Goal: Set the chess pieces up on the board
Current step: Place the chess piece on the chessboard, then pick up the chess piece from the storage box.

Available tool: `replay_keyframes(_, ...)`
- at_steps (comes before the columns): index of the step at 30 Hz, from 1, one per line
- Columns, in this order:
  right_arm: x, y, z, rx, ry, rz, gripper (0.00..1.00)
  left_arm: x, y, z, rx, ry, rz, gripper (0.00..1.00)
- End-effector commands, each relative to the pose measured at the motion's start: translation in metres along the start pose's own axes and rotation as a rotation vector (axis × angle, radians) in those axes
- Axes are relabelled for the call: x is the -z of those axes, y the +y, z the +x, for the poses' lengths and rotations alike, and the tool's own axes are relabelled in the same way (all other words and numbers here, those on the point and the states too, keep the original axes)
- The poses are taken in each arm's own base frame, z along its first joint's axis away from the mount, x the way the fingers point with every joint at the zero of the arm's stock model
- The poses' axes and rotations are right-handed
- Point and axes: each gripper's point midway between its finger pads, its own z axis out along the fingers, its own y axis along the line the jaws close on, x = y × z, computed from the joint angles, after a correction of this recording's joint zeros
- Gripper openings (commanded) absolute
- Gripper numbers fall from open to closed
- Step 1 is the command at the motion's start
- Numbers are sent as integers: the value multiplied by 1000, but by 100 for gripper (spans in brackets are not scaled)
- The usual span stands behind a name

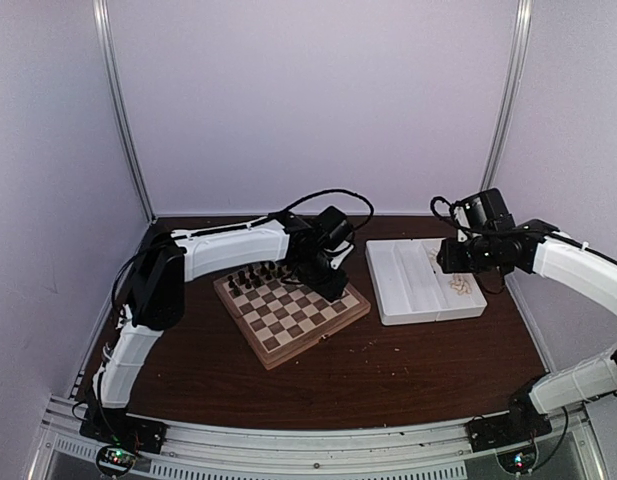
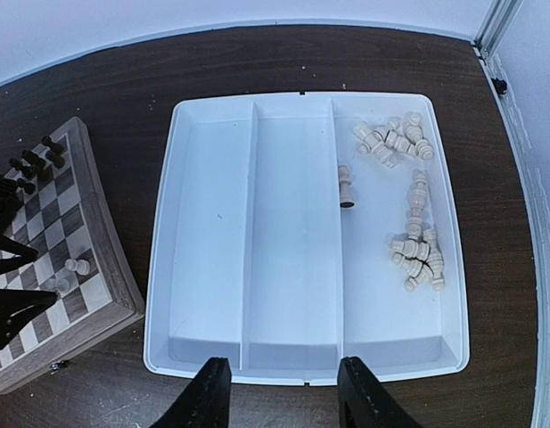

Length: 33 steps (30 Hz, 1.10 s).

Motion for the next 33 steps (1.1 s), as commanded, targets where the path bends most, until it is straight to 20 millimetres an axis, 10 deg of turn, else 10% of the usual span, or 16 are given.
replay_keyframes(1,-6,-13,2,21,44,64,43,62,-2,-26,-45,-121,23,58)
replay_keyframes(18,-78,-79,52,-124,272,205,31,149,-24,-2,-70,-420,129,58)
replay_keyframes(33,-116,-111,68,-446,248,341,35,168,-18,6,-38,-495,135,58)
